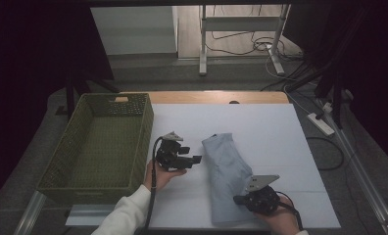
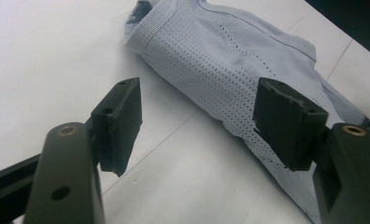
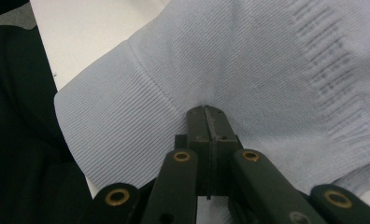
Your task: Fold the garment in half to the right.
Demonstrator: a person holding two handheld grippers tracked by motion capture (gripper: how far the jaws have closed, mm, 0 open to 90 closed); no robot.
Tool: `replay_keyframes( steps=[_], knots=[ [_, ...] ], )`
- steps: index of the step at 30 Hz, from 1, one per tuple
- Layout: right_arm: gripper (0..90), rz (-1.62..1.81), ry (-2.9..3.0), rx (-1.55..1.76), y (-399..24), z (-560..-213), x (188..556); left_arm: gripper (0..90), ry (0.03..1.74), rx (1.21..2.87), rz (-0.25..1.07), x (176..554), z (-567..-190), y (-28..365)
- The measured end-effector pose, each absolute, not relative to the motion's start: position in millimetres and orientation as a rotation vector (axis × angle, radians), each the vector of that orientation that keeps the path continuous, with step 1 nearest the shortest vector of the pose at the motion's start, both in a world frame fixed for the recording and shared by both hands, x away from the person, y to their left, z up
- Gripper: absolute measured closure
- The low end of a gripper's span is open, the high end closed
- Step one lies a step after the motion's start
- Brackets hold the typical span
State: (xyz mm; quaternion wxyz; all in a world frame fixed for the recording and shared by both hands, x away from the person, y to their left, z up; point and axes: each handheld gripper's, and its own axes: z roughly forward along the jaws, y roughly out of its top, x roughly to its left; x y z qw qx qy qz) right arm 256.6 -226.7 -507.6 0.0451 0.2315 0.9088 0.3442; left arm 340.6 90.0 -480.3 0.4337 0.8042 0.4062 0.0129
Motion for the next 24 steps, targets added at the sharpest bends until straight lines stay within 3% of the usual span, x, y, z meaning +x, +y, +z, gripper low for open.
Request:
replay_keyframes(
  steps=[12, 17, 24],
  knots=[
    [89.3, 1.136, 2.702, 0.641, -229.2, -495.4, 253.2, 33.2, 1.013, 1.997, 0.042, 340.3, -479.1, 90.8],
    [82.3, 1.181, 2.638, 0.625, -232.1, -488.1, 251.4, 32.9, 1.015, 1.998, 0.041, 340.6, -479.3, 91.1],
    [61.7, 1.226, 2.62, 0.544, -225.9, -478.1, 240.1, 32.8, 1.013, 1.998, 0.044, 340.5, -478.8, 91.5]
  ],
)
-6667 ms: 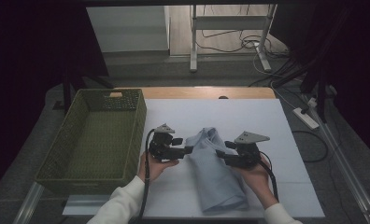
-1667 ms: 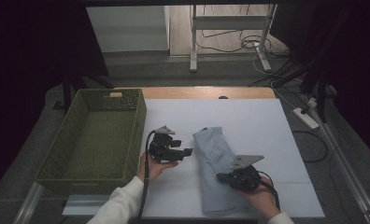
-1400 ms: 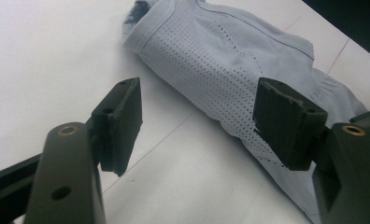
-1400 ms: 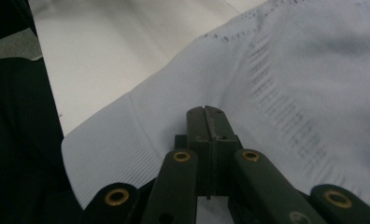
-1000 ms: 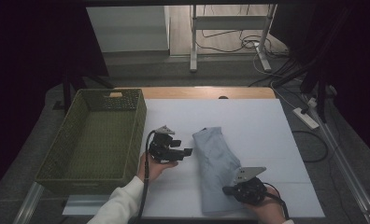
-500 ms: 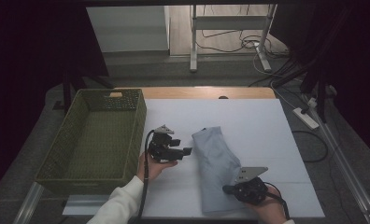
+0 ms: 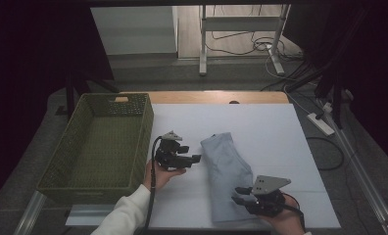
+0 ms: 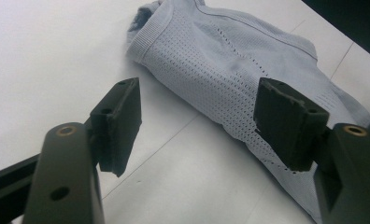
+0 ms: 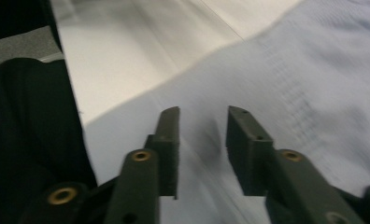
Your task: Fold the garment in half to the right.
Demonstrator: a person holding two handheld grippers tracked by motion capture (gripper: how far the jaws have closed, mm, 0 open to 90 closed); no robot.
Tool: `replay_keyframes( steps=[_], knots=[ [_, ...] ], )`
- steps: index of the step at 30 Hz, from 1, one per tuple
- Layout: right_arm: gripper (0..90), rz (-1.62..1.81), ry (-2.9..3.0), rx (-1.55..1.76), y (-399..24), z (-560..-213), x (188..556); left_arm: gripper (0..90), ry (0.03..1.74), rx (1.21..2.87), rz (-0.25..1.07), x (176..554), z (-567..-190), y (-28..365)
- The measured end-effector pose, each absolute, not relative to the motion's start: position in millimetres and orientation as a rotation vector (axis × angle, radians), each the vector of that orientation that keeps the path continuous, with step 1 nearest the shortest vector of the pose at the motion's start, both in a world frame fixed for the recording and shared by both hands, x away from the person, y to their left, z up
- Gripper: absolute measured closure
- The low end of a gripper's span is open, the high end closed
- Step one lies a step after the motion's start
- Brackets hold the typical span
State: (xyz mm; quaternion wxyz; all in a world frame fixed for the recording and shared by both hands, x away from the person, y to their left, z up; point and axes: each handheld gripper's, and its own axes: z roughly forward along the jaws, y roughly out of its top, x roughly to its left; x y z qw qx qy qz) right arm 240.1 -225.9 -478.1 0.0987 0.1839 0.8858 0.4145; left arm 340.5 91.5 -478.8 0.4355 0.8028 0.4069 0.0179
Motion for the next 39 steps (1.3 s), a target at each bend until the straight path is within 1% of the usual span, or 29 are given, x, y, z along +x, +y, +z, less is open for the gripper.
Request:
replay_keyframes(
  steps=[5, 10, 17, 21, 26, 31, 34, 38, 39],
  knots=[
    [55.9, 1.246, 2.618, 0.479, -208.8, -473.1, 230.4, 32.7, 1.013, 1.998, 0.045, 340.4, -478.6, 91.4],
    [54.4, 1.226, 2.629, 0.413, -194.5, -471.5, 226.1, 32.7, 1.013, 2.001, 0.042, 340.7, -479.1, 91.5],
    [54.4, 1.198, 2.667, 0.432, -202.8, -471.9, 224.2, 32.7, 1.018, 1.995, 0.039, 340.8, -479.3, 92.4],
    [53.5, 1.171, 2.722, 0.422, -199.8, -478.0, 219.5, 32.7, 1.018, 1.991, 0.042, 341.0, -479.2, 93.3],
    [48.8, 1.098, 2.789, 0.348, -179.7, -490.0, 210.9, 32.7, 1.017, 1.983, 0.05, 340.3, -478.4, 93.3],
    [44.8, 1.041, 2.831, 0.34, -164.8, -500.3, 212.8, 32.7, 1.014, 1.991, 0.049, 340.0, -478.8, 91.6],
    [44.4, 0.962, 2.845, 0.319, -160.4, -509.0, 213.8, 32.7, 1.015, 1.99, 0.047, 340.2, -479.0, 91.9],
    [46.6, 0.882, 2.834, 0.268, -159.5, -516.3, 214.5, 32.6, 1.019, 1.985, 0.047, 340.1, -479.0, 92.9],
    [50.1, 0.884, 2.829, 0.278, -159.6, -516.3, 214.7, 32.6, 1.019, 1.983, 0.048, 340.0, -478.9, 93.1]
  ],
)
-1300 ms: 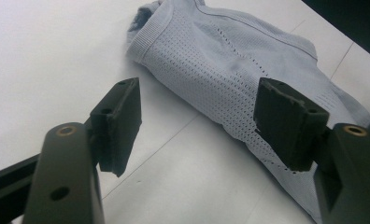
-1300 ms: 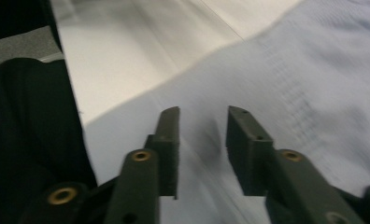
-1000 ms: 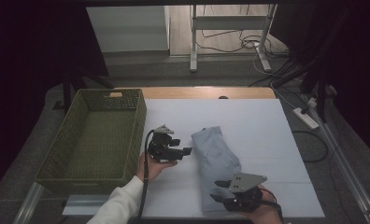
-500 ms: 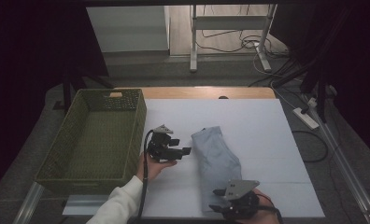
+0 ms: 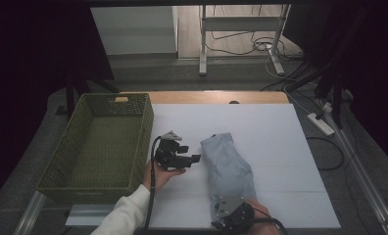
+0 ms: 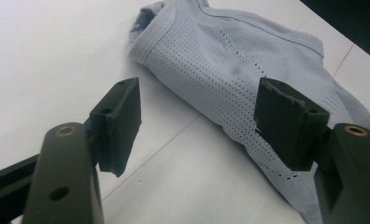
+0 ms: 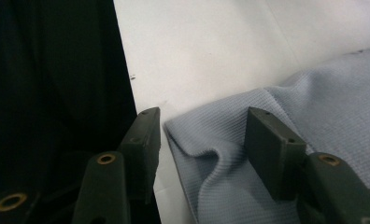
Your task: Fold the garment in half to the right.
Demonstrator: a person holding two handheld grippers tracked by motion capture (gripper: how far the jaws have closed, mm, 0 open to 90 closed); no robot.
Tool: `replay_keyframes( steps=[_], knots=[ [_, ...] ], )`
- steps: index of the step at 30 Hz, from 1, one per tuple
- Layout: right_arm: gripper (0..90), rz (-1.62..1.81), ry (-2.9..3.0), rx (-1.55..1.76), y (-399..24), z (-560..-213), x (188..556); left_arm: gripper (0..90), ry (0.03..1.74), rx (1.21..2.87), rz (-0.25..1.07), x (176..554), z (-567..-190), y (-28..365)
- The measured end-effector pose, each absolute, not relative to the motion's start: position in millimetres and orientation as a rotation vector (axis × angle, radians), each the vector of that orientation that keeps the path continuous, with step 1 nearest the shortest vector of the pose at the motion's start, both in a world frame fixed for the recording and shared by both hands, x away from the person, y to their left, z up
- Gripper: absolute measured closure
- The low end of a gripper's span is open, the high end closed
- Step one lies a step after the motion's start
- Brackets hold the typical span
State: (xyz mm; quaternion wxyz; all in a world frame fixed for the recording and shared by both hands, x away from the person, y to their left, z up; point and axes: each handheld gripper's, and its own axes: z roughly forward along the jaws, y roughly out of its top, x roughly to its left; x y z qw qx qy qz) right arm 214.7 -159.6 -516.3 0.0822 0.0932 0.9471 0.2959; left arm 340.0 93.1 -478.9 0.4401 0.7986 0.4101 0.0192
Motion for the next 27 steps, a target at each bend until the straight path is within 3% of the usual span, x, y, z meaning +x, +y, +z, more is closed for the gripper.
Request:
replay_keyframes(
  steps=[2, 4, 6, 27],
  knots=[
    [58.4, 0.878, 2.829, 0.294, -160.3, -515.5, 216.0, 32.7, 1.018, 1.983, 0.048, 339.9, -478.6, 93.2],
    [74.8, 0.868, 2.803, 0.301, -162.5, -514.9, 218.4, 32.7, 1.016, 1.984, 0.05, 339.8, -478.3, 93.3],
    [80.3, 0.88, 2.801, 0.301, -164.6, -515.1, 222.8, 32.7, 1.016, 1.983, 0.05, 339.7, -478.1, 93.3],
    [82.1, 1.107, 2.749, 0.262, -127.4, -519.3, 247.8, 32.7, 1.028, 1.954, 0.062, 341.6, -473.5, 100.5]
  ],
)
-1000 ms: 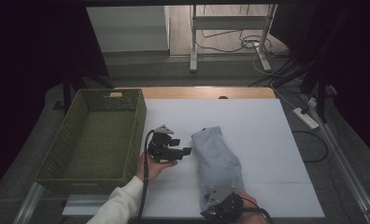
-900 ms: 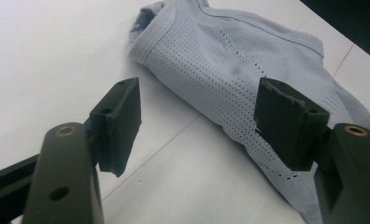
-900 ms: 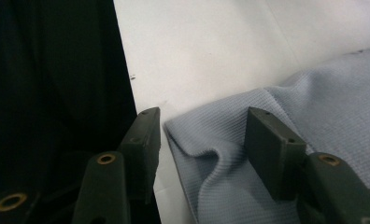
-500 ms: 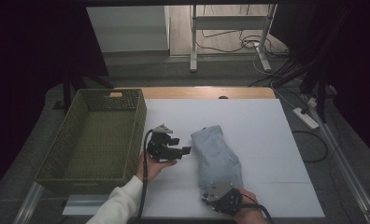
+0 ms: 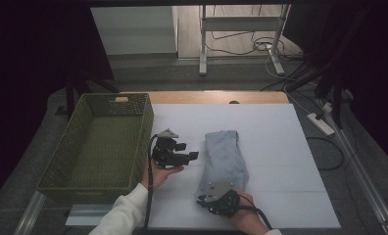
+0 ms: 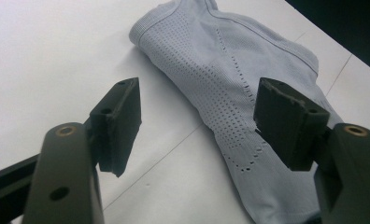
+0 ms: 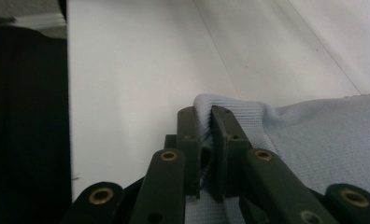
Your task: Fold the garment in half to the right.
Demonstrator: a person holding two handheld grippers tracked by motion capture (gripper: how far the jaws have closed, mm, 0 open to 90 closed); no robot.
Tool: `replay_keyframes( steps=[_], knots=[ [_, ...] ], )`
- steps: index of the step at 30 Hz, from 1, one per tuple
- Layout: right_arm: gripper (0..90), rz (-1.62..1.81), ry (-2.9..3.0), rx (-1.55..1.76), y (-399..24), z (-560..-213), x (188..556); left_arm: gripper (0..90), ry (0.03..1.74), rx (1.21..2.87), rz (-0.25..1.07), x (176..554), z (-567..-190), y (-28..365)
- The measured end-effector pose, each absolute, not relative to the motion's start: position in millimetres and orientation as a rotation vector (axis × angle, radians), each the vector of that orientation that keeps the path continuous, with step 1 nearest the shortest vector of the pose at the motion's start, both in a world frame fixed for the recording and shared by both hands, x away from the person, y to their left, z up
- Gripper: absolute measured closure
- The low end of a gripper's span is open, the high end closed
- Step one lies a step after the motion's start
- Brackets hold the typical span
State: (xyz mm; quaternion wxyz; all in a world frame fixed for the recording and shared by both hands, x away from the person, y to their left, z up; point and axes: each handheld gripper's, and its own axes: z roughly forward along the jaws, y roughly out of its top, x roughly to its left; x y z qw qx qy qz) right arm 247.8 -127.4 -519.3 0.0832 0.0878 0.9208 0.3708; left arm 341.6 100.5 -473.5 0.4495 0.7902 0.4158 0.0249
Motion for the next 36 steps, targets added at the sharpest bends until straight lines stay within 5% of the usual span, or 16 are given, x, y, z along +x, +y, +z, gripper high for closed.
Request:
replay_keyframes(
  steps=[14, 22, 36],
  knots=[
    [81.5, 1.215, 2.821, 0.252, -141.2, -513.9, 241.0, 32.7, 1.029, 1.956, 0.062, 341.7, -473.6, 100.7],
    [55.3, 1.32, 2.722, 0.311, -154.2, -494.1, 233.7, 32.7, 1.03, 1.955, 0.064, 342.3, -473.5, 101.1],
    [48.9, 1.253, 2.637, 0.441, -200.0, -483.3, 225.5, 32.7, 1.02, 1.96, 0.06, 343.9, -473.6, 97.3]
  ],
)
